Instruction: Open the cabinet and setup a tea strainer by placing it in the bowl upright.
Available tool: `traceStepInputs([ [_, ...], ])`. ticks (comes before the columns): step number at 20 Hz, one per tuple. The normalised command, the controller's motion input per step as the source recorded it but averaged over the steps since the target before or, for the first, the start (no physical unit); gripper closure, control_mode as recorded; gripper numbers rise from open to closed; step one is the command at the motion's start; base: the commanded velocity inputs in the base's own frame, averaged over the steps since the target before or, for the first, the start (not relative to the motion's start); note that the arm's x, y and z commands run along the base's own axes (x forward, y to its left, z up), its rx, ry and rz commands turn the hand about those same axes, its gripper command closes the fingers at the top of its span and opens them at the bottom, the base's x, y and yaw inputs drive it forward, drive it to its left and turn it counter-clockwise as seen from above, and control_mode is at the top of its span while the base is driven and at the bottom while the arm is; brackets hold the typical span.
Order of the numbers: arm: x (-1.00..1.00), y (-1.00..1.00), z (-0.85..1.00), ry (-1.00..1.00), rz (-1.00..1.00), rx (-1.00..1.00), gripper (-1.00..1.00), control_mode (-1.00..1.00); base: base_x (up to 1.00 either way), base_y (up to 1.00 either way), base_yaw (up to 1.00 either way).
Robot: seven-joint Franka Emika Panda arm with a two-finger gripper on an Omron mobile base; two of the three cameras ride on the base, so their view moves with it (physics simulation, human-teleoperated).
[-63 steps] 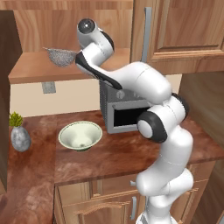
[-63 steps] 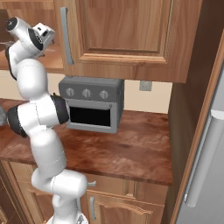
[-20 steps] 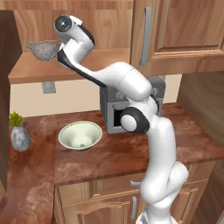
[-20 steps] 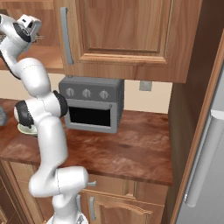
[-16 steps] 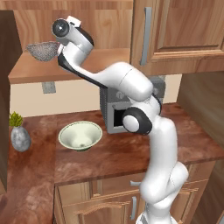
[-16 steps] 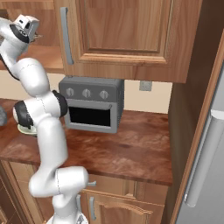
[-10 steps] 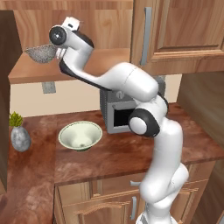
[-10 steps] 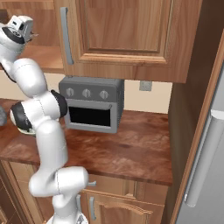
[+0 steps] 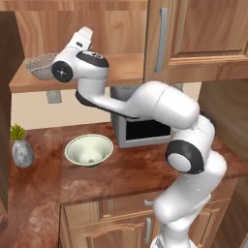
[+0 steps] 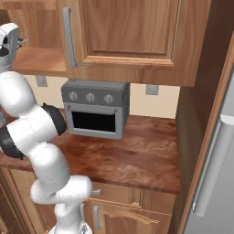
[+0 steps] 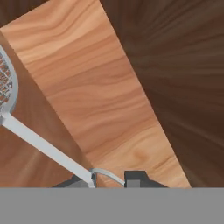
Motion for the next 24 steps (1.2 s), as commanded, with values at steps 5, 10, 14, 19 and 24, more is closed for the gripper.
traceStepInputs([
  [5, -1.00, -0.44, 0.37, -0.13, -0.03, 0.01, 1.00, -1.00, 0.00, 0.00, 0.00],
  [10, -1.00, -0.15, 0.81, -0.03, 0.00, 0.00, 1.00, -1.00, 0.00, 0.00, 0.00],
  [14, -1.00, -0.26, 0.25, 0.00, 0.00, 0.00, 1.00, -1.00, 0.00, 0.00, 0.00],
  [19, -1.00, -0.40, -0.14, 0.09, -0.16, 0.00, 1.00, -1.00, 0.00, 0.00, 0.00],
  [24, -1.00, -0.40, -0.43, 0.03, -0.24, 0.00, 1.00, -1.00, 0.00, 0.00, 0.00],
])
